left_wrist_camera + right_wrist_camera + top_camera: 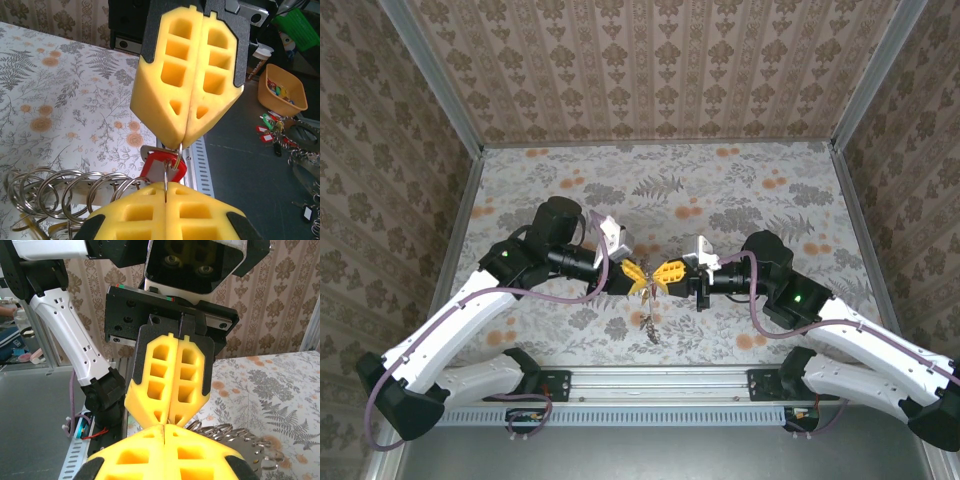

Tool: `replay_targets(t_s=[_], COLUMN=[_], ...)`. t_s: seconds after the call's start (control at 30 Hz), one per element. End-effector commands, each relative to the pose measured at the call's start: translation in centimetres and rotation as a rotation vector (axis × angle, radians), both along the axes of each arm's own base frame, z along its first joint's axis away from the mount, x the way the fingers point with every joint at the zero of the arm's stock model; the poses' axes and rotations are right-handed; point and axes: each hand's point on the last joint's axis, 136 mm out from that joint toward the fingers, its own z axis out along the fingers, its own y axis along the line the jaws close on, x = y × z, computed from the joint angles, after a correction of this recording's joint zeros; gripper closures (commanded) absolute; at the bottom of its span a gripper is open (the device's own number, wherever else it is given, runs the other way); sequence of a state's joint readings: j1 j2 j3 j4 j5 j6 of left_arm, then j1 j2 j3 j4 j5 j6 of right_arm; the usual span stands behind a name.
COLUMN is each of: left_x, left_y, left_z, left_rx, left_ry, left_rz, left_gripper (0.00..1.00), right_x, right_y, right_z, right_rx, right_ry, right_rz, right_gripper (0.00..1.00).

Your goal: Put the keys on the keyring

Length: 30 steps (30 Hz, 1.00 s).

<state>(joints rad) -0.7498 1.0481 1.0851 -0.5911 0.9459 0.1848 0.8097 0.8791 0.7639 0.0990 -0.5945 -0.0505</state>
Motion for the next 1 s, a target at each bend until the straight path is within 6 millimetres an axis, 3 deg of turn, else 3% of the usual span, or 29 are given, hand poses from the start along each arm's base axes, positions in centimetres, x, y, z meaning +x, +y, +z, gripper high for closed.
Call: replay_targets(t_s=[0.0, 0.97], left_x=[-0.1, 0.0], left_y=[0.1, 0.2], left_z=[1.1, 1.1], left_rx=[-0.047, -0.049], left_ry=[-0.036, -0.037], left_rz=[-0.018, -0.014], left_gripper=[1.00, 1.00], right_x=[-0.2, 0.0], right_y=[0.2, -0.6], right_z=[0.2, 1.7], right_rx=[-0.007, 0.008], right_ry=[-0.011, -0.076], right_rz=[0.010, -0.030], right_gripper=[1.00, 1.00])
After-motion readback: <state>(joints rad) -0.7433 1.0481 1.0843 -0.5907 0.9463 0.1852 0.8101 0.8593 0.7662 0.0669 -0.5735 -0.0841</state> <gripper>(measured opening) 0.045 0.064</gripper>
